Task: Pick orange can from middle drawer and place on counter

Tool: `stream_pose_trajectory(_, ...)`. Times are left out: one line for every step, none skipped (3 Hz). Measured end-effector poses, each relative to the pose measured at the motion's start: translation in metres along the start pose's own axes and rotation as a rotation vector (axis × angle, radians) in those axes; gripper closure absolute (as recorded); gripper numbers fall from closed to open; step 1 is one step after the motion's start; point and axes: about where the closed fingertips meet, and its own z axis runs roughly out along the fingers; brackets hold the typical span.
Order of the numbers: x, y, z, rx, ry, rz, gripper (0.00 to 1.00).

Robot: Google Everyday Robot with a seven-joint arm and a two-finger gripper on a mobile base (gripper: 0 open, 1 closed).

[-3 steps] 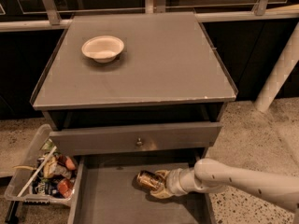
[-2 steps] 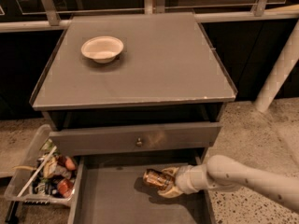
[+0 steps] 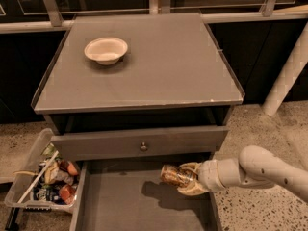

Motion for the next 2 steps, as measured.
stream_pose_trajectory(-0.029, -0.001, -0.034, -0.013, 0.009, -0.036, 1.00)
stream_pose_trajectory(-0.069, -0.006, -0.066, -0.016, 0.035, -0.097, 1.00)
